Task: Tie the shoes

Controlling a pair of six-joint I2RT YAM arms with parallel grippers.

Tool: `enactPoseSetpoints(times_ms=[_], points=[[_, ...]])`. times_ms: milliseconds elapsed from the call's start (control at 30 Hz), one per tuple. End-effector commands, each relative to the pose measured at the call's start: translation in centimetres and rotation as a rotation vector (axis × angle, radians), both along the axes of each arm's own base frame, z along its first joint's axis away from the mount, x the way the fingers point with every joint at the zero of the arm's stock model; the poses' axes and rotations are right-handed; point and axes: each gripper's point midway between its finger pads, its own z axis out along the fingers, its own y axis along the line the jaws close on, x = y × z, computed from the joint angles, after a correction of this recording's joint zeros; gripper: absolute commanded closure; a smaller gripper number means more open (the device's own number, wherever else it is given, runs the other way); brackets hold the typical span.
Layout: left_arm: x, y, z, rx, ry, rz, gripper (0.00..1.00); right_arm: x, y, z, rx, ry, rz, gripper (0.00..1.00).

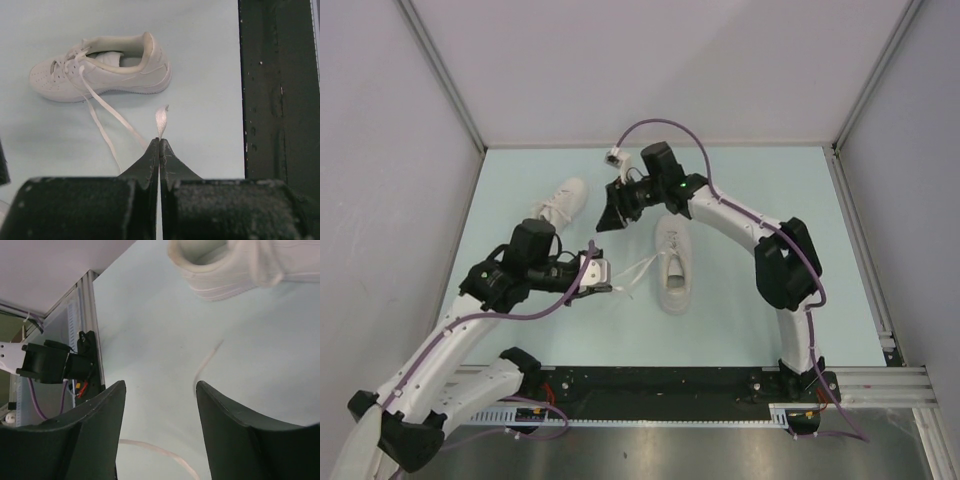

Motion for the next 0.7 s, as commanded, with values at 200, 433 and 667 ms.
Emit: enactPoseSetpoints(times_ms=[200,433,667], points=[[11.3,-3.3,6.9,-0.257,0.080,0.307,1.00,3.6,-13.0,7.1,-0.026,-0.303,-0.242,0.36],[24.6,-3.2,5.4,-0.287,0.198,0.595,1.00,1.1,-17.8,5.2,-0.172,-0.408,-0.243,0.39],[30.9,-3.2,-0.9,-0.222,0.399,0.672,1.00,-2.3,-13.4,3.4,-0.216,-0.612,-0.020,0.43]])
